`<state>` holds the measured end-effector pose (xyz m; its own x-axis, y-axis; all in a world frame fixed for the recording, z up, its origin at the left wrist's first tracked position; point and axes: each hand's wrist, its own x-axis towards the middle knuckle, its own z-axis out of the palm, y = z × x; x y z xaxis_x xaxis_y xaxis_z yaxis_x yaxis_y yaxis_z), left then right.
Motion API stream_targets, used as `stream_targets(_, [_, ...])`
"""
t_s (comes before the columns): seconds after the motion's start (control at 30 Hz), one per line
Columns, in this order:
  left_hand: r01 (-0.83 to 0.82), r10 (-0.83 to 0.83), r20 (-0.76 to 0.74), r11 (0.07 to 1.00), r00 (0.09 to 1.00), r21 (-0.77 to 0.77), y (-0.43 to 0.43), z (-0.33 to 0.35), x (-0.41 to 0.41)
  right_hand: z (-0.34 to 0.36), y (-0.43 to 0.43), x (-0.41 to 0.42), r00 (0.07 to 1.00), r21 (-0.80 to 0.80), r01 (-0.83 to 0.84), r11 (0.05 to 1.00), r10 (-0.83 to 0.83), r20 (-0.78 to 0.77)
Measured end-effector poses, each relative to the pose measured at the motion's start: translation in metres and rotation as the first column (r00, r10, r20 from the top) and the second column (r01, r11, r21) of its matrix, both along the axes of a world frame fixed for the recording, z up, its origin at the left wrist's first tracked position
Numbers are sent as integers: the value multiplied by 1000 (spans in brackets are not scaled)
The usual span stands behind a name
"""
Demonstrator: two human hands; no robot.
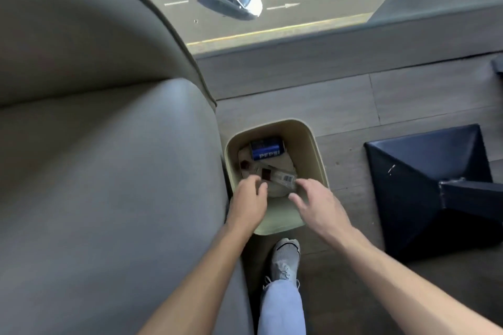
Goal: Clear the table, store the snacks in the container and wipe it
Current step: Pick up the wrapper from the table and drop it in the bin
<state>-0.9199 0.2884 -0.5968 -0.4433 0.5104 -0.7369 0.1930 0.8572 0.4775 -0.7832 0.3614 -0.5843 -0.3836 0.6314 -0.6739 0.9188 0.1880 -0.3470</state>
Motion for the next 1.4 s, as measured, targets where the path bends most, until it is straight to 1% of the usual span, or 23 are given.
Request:
stream_targets(0.03, [54, -54, -18, 998, 998, 18, -6, 17, 1, 17, -3, 2, 998, 64, -67, 996, 68, -8])
stream_targets(0.1, [108, -107, -33, 993, 994, 43, -16, 58, 2, 58, -9, 6, 992, 143, -127, 982, 127, 8])
stream_targets(0.17, [119, -117, -40, 991, 992, 63, -25, 108, 4, 107, -18, 11, 991, 191, -137, 972, 137, 14])
stream_targets(0.23, [96, -91, -63, 992, 994, 78, -37, 166, 7, 158, -31, 19, 989, 196, -144, 970, 145, 5])
stream_targets(0.33, [56, -41, -166, 995, 985, 84, -63, 254, 15, 245, -55, 36, 990, 198, -115, 973, 129, -61])
stream_targets(0.4, [73, -54, -239, 995, 969, 68, -83, 308, 28, 301, -72, 53, 986, 228, -101, 968, 127, -103])
stream_targets(0.5, [104, -71, -297, 990, 952, 97, -114, 383, 60, 377, -100, 89, 979, 276, -21, 961, 75, -187])
stream_targets(0.6, [158, -101, -300, 972, 949, 174, -141, 445, 105, 442, -137, 142, 968, 320, 63, 945, 20, -249])
stream_targets(0.7, [277, -207, -303, 937, 930, 211, -156, 491, 159, 488, -174, 206, 953, 351, 178, 919, -71, -295])
stream_targets(0.77, [388, -305, -327, 892, 894, 230, -159, 515, 196, 512, -195, 251, 935, 358, 274, 892, -161, -315])
stream_targets(0.87, [604, -498, -387, 763, 776, 230, -152, 547, 255, 544, -221, 322, 896, 383, 421, 822, -310, -318])
stream_targets(0.97, [769, -625, -469, 596, 624, 229, -134, 580, 315, 572, -243, 389, 831, 421, 555, 717, -452, -326])
stream_targets(1.03, [852, -687, -510, 470, 518, 232, -121, 601, 353, 588, -257, 430, 788, 448, 615, 649, -528, -317])
stream_targets(1.2, [948, -766, -562, 207, 311, 243, -92, 643, 434, 620, -279, 511, 660, 533, 718, 448, -681, -317])
stream_targets(1.3, [966, -762, -618, 39, 194, 255, -73, 662, 470, 632, -286, 543, 581, 568, 754, 331, -741, -338])
stream_targets(1.4, [968, -748, -657, -84, 96, 237, -54, 676, 496, 649, -290, 560, 483, 589, 783, 198, -791, -376])
